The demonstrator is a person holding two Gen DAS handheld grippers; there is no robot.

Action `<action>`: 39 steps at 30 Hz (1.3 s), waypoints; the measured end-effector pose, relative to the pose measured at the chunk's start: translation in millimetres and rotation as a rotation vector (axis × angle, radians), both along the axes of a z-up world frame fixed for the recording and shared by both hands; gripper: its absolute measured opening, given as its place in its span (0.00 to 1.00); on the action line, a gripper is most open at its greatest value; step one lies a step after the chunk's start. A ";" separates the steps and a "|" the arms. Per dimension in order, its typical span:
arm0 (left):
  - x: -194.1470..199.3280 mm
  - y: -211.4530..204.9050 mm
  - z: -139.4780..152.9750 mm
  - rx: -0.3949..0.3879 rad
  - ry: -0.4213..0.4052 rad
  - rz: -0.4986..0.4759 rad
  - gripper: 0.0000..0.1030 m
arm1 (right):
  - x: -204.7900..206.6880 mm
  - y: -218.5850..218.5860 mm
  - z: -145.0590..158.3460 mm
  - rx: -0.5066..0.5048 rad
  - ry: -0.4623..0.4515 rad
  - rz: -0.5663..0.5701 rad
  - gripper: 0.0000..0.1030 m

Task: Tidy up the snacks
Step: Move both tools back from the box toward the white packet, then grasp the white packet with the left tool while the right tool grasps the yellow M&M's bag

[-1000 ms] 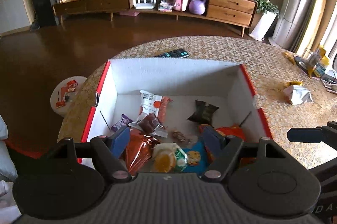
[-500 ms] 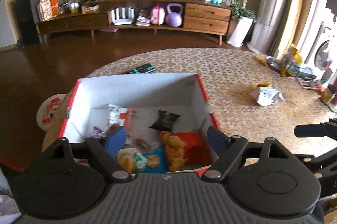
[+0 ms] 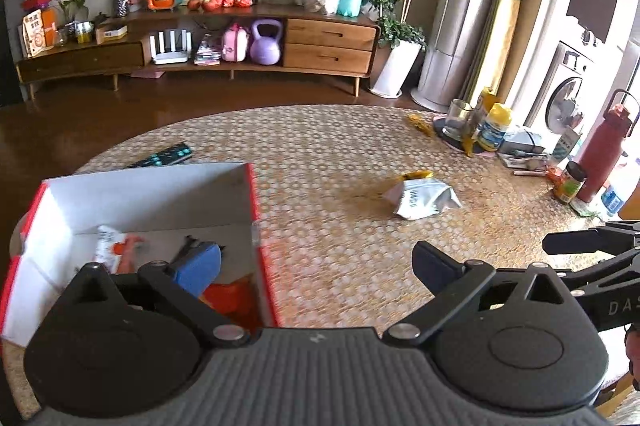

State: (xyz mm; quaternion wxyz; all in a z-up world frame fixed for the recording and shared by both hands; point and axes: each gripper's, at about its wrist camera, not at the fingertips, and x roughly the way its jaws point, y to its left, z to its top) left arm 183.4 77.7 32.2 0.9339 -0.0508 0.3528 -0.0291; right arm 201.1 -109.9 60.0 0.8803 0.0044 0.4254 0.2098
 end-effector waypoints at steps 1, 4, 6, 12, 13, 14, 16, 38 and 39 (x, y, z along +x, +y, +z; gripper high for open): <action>2.6 -3.5 -0.9 -0.001 0.001 0.000 1.00 | 3.8 -5.8 -0.5 -0.004 0.002 -0.007 0.98; 16.2 -17.2 -2.4 -0.011 0.007 -0.012 1.00 | 14.6 -21.0 -2.3 -0.022 0.003 -0.027 0.98; 26.0 -28.2 -3.1 -0.005 0.007 -0.027 1.00 | 24.4 -33.1 -3.7 -0.031 0.005 -0.046 0.98; 54.8 -60.4 -11.5 0.039 0.021 -0.063 1.00 | 59.2 -58.9 -9.7 -0.050 0.019 -0.089 0.98; 59.8 -65.6 -14.2 0.047 0.024 -0.071 1.00 | 64.3 -62.0 -11.6 -0.049 0.024 -0.092 0.98; 65.3 -70.9 -17.3 0.054 0.028 -0.081 1.00 | 71.1 -65.5 -13.5 -0.051 0.029 -0.098 0.97; 75.1 -80.7 -23.6 0.064 0.036 -0.095 1.00 | 83.2 -70.4 -16.4 -0.051 0.034 -0.112 0.97; 197.9 -136.1 -86.5 0.182 0.047 -0.389 0.99 | 234.3 -68.8 -89.8 -0.056 0.155 -0.145 0.75; 201.6 -137.7 -89.7 0.191 0.045 -0.407 1.00 | 239.6 -68.3 -94.8 -0.053 0.163 -0.144 0.74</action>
